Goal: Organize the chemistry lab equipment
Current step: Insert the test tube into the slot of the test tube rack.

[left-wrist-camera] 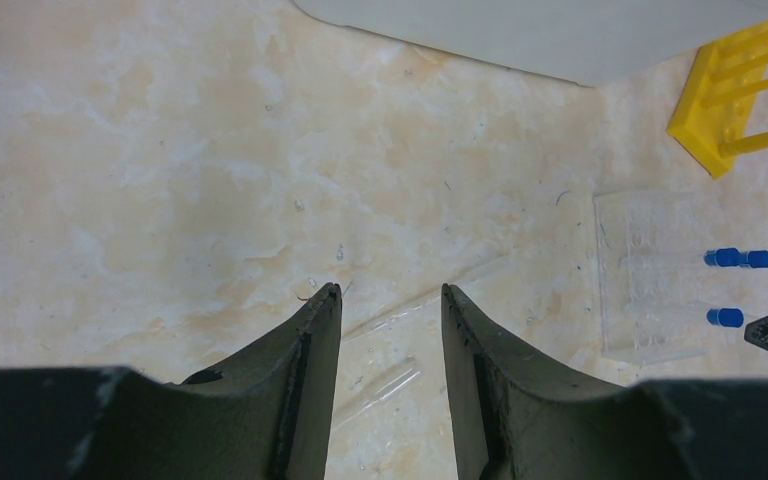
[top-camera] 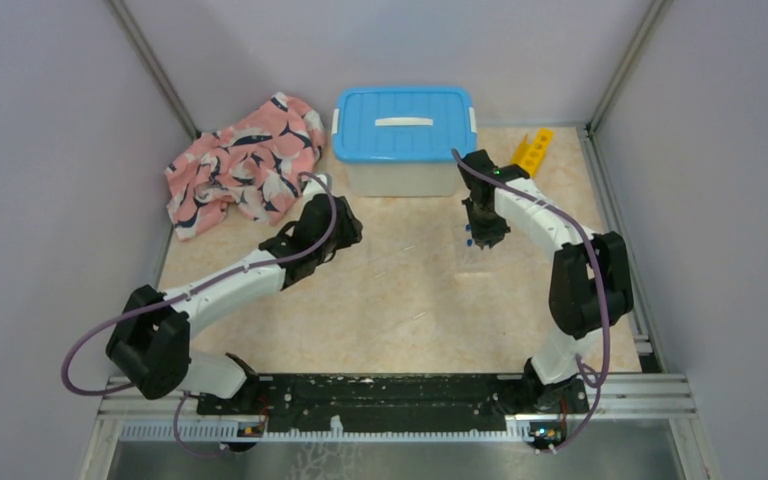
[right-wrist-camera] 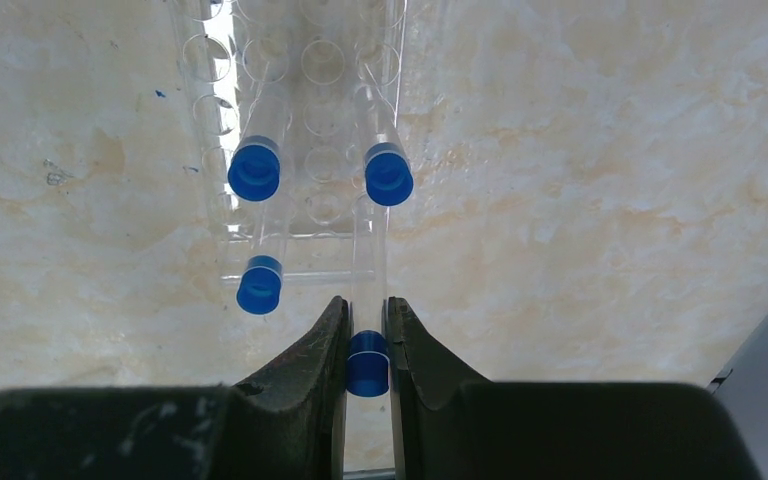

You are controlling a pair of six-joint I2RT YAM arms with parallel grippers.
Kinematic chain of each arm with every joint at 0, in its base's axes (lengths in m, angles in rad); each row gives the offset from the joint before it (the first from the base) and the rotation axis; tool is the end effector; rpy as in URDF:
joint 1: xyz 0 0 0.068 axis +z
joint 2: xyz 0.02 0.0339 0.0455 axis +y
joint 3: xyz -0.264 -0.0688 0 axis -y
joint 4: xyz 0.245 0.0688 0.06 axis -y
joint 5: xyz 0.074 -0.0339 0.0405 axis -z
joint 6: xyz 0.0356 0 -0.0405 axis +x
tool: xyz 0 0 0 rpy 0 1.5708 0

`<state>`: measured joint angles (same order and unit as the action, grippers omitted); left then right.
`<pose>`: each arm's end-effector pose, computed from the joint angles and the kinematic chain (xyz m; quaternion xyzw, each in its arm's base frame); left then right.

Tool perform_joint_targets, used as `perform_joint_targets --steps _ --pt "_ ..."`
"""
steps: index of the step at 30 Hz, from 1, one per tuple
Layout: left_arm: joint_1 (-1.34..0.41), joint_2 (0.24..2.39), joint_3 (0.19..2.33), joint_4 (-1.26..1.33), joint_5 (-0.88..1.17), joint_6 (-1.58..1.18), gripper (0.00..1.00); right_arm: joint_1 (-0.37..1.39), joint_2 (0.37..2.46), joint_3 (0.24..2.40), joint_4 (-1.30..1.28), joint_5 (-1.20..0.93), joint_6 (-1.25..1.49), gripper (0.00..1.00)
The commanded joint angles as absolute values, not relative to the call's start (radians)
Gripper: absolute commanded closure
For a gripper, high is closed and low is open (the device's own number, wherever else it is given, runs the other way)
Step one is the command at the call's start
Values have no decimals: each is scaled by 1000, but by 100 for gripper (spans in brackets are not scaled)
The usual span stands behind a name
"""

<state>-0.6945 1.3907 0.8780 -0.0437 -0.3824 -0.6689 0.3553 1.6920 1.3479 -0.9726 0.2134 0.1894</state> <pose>0.2440 -0.1860 0.2488 -0.0813 0.8593 -0.1715 0.4750 0.3121 0.1078 0.2441 -0.0683 0.9840 -0.0679 0.1498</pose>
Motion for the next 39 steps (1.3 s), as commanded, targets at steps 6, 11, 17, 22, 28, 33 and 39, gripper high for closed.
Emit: perform_joint_targets --steps 6,11,17,22,28,33,39 --pt "-704 1408 879 -13 -373 -676 53 341 1719 1340 -950 200 180 95" --pt "-705 1419 883 -7 -364 -675 53 334 1724 1338 -946 195 180 95" --pt "-706 1435 884 -7 -353 -677 52 327 1741 1342 -945 186 178 87" --pt "-707 1451 892 -7 -345 -676 51 323 1758 1358 -942 182 178 70" --pt "-707 1463 900 -7 -345 -672 51 321 1771 1377 -936 179 176 61" --pt "-709 1464 907 -7 -345 -672 51 321 1760 1396 -932 191 176 60" --pt "-716 1463 918 -8 -349 -671 50 321 1717 1409 -939 204 178 60"
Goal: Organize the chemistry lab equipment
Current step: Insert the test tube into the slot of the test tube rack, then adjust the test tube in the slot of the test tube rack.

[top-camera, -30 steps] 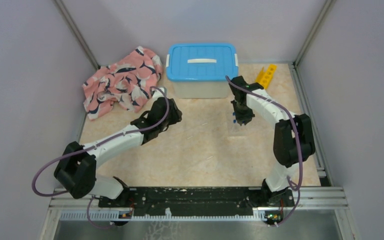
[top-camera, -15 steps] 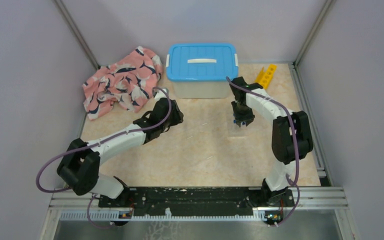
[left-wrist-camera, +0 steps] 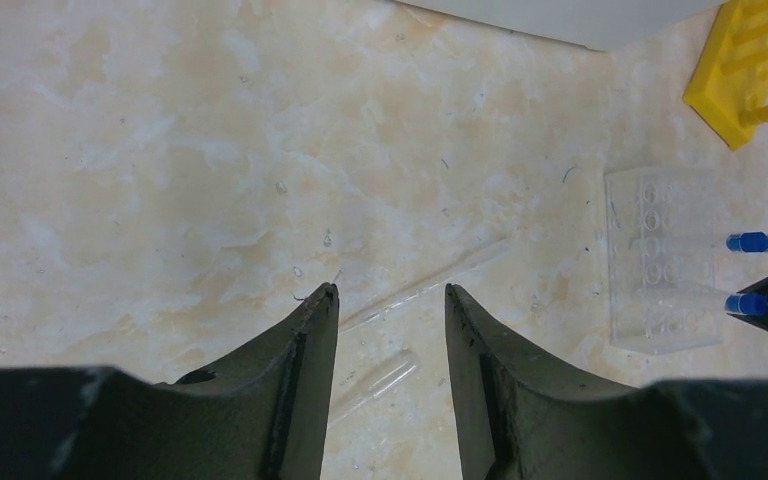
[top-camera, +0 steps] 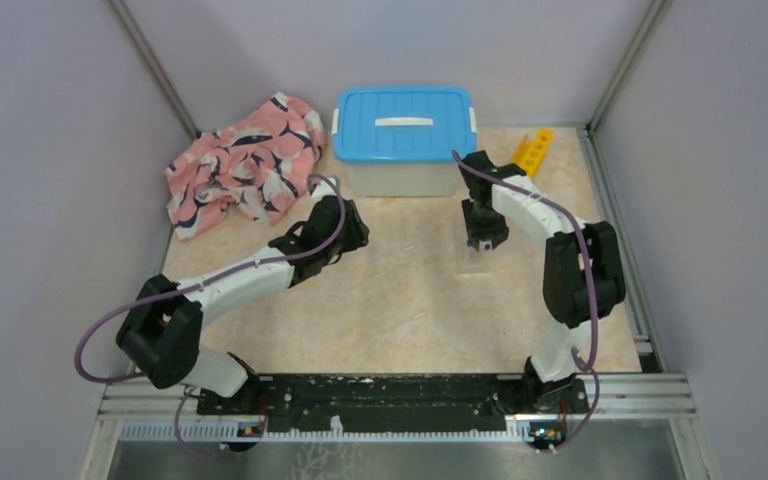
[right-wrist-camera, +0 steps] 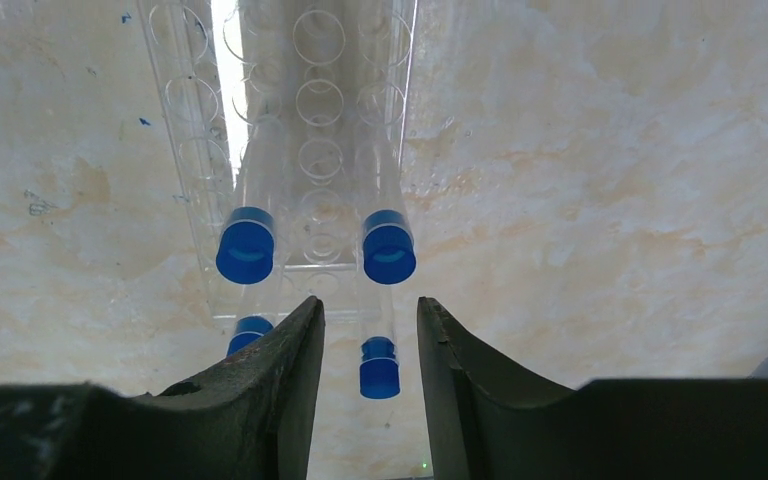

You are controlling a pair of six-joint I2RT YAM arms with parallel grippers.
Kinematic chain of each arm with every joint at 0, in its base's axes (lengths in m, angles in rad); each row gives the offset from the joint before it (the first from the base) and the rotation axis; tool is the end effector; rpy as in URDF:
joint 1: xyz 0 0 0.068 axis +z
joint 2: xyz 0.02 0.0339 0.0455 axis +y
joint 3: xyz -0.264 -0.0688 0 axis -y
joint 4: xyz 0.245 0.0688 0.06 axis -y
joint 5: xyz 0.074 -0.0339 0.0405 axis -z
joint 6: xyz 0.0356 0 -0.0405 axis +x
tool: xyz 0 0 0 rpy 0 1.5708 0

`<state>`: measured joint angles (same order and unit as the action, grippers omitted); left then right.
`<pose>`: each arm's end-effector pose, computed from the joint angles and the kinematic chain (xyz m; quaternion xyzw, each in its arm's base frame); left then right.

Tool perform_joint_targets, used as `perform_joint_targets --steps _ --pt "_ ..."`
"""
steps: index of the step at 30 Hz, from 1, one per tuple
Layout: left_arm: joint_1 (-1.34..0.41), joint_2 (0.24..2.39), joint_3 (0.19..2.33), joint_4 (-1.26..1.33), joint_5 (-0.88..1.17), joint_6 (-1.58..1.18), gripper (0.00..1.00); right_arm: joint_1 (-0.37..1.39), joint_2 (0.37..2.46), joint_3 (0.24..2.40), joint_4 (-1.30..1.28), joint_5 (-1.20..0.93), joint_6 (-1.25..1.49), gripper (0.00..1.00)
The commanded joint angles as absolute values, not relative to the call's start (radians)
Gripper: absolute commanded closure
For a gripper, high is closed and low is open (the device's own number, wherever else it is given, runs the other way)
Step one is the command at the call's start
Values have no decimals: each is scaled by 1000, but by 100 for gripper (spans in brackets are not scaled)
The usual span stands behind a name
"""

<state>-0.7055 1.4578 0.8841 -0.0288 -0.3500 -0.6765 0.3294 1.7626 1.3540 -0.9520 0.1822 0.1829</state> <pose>0.2493 -0.1963 0.2324 -0.0684 0.8726 -0.1734 0.4514 0.3255 0.1044 0.2238 -0.0630 0.9884 -0.0611 0.1240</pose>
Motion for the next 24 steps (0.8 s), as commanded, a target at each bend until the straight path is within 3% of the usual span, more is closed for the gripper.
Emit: perform_joint_targets --steps 1,15,17,20,21,24 --pt "-717 1461 921 -8 -351 -672 50 321 1707 1407 -938 208 179 60" --pt "-748 1404 936 -78 -433 -652 50 344 1491 1323 -886 258 217 61" --pt "-749 1397 936 -84 -439 -651 50 344 1455 1291 -873 264 229 67" --pt "-752 1389 943 -95 -446 -646 50 344 1414 1243 -862 269 242 94" --pt "-754 1388 945 -97 -449 -643 50 344 1404 1228 -858 266 245 98" --pt "-759 1384 949 -103 -454 -638 50 345 1380 1180 -843 243 256 100"
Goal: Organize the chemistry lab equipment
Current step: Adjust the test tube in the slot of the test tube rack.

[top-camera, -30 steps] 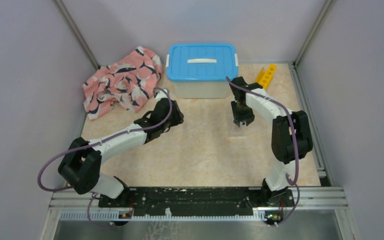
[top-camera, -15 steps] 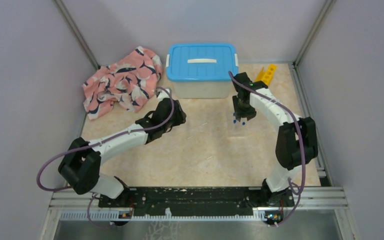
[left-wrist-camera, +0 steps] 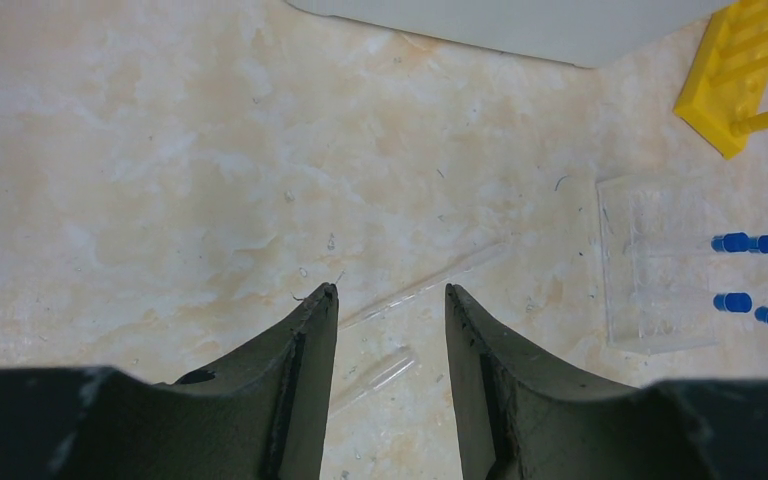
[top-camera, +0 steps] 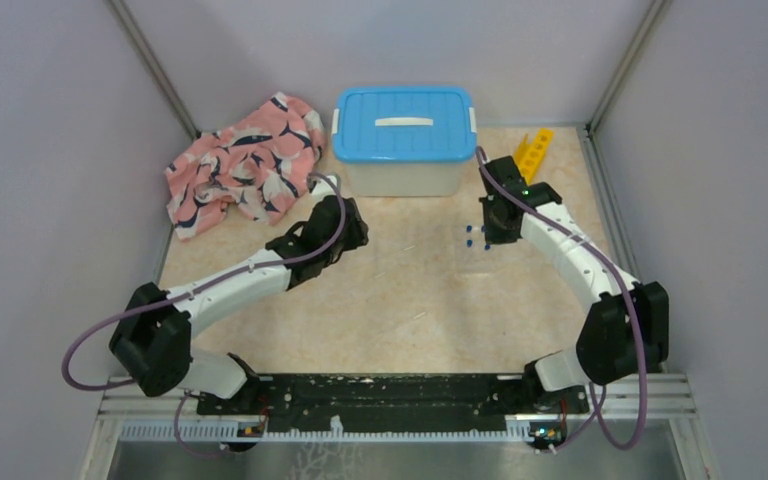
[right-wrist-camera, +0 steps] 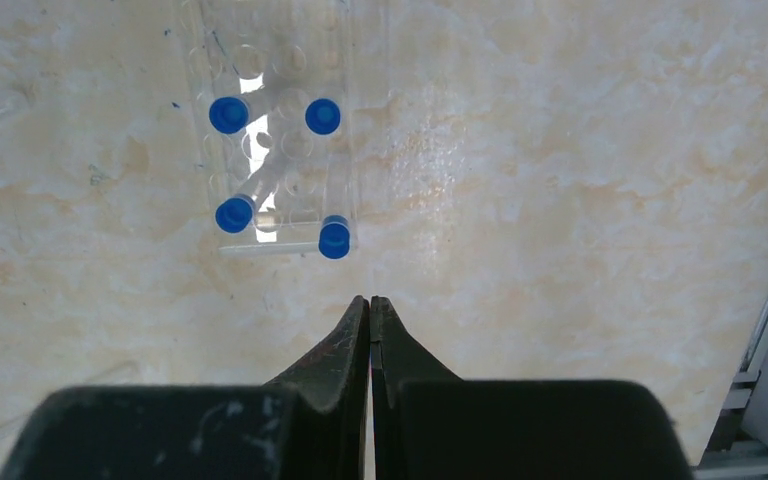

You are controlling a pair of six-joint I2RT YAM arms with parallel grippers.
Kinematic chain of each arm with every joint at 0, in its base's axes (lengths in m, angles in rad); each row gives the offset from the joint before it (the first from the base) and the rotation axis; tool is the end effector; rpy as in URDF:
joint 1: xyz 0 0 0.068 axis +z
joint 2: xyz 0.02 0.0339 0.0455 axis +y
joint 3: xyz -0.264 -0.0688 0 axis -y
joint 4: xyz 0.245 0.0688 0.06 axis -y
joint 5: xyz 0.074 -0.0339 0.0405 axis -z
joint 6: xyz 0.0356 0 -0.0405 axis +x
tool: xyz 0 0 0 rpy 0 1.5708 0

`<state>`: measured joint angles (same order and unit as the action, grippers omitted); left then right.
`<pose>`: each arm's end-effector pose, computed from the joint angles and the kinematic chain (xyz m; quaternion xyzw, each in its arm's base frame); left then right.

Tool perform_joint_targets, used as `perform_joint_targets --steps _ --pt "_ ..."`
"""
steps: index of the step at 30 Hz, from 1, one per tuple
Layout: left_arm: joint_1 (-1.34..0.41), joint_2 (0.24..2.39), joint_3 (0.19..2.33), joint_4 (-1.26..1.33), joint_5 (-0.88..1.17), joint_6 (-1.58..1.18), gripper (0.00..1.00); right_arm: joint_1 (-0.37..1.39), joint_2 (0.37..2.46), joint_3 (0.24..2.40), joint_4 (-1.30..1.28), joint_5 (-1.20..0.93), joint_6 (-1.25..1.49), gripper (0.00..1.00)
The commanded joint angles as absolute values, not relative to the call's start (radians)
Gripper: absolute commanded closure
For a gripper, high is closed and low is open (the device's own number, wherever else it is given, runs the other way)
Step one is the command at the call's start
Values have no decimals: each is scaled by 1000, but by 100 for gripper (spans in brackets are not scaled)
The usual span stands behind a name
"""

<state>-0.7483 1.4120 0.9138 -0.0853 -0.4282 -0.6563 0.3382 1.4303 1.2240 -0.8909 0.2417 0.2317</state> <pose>0.2379 -0.2007 0.2512 -0.0610 0.8642 -0.1563 0.4743 0.2713 0.0864 0.2868 -0.0231 0.9651 -0.0470 0.2564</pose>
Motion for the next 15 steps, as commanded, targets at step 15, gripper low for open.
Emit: perform_joint_targets --steps 15 --pt "-762 1399 950 -87 -466 -627 50 353 1428 1118 -776 211 265 100"
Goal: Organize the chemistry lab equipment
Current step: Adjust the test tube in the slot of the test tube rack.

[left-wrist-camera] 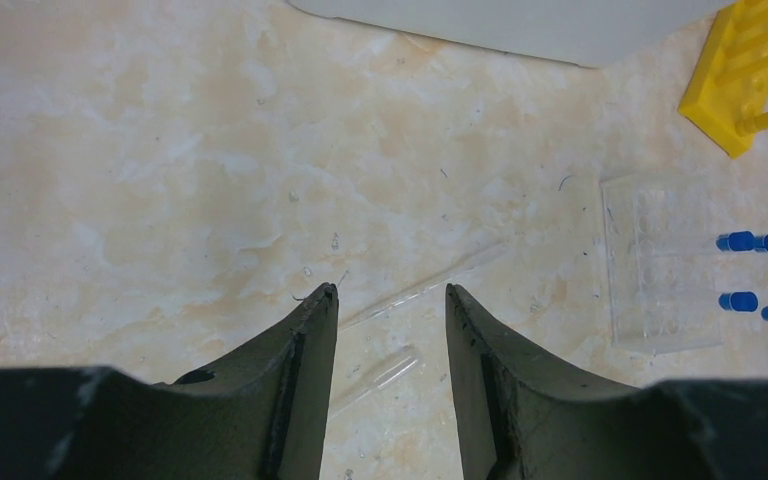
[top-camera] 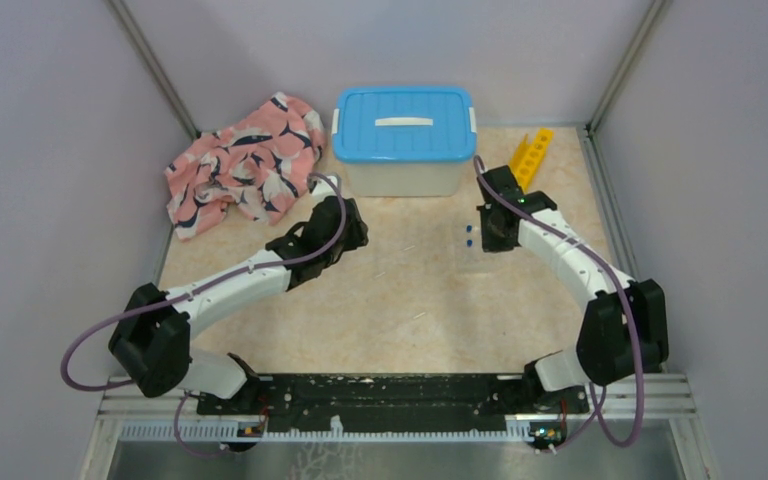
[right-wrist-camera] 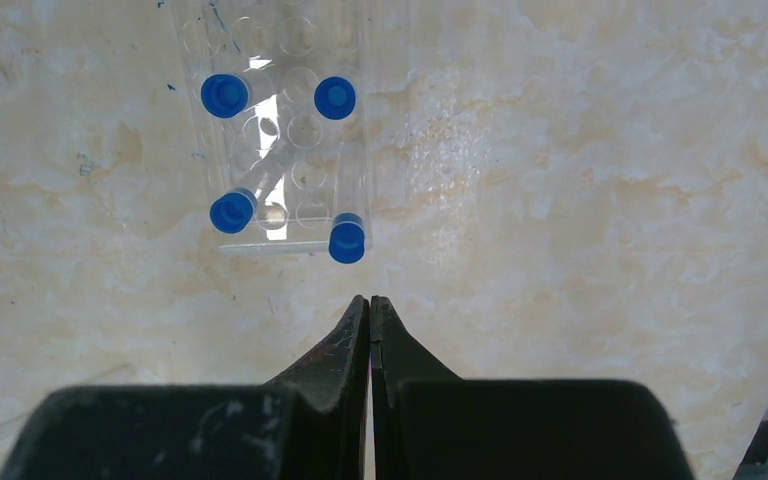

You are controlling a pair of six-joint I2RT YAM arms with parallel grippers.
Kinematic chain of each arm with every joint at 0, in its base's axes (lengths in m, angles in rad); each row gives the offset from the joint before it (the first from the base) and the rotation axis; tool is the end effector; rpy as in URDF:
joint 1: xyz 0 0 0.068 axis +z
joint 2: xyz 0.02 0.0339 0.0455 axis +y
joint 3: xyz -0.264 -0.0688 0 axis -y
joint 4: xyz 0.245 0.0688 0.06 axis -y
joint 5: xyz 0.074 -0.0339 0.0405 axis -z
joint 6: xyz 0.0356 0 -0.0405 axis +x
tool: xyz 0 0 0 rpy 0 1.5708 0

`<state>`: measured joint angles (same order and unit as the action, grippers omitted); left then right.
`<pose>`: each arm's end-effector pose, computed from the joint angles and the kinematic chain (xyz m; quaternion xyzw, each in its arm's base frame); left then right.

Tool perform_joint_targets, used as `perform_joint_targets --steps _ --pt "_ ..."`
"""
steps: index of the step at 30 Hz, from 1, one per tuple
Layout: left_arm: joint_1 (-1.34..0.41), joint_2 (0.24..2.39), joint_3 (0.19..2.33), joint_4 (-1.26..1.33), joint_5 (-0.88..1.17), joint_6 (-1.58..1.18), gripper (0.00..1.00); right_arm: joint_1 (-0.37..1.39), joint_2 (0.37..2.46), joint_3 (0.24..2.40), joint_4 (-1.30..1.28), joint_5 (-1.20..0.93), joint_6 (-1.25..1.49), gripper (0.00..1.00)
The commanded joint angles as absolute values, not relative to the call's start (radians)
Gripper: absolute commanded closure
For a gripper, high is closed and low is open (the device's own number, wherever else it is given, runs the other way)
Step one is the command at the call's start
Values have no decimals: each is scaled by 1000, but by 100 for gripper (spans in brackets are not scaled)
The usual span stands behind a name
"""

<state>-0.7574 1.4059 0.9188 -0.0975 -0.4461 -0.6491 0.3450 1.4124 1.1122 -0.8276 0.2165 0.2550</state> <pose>0.2356 -0.2016 0.2537 -0.0581 0.8635 -0.1499 0.4781 0.2630 0.0864 0.2608 -0.0199 0.9699 -0.0361 0.2398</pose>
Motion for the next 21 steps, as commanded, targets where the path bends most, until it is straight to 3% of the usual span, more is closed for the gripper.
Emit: perform_joint_targets --steps 1,21 --pt "-762 1400 951 -87 -467 -627 50 353 1435 1119 -771 207 266 100" --pt "-762 1431 960 -76 -462 -623 50 353 1502 1127 -724 196 259 100"
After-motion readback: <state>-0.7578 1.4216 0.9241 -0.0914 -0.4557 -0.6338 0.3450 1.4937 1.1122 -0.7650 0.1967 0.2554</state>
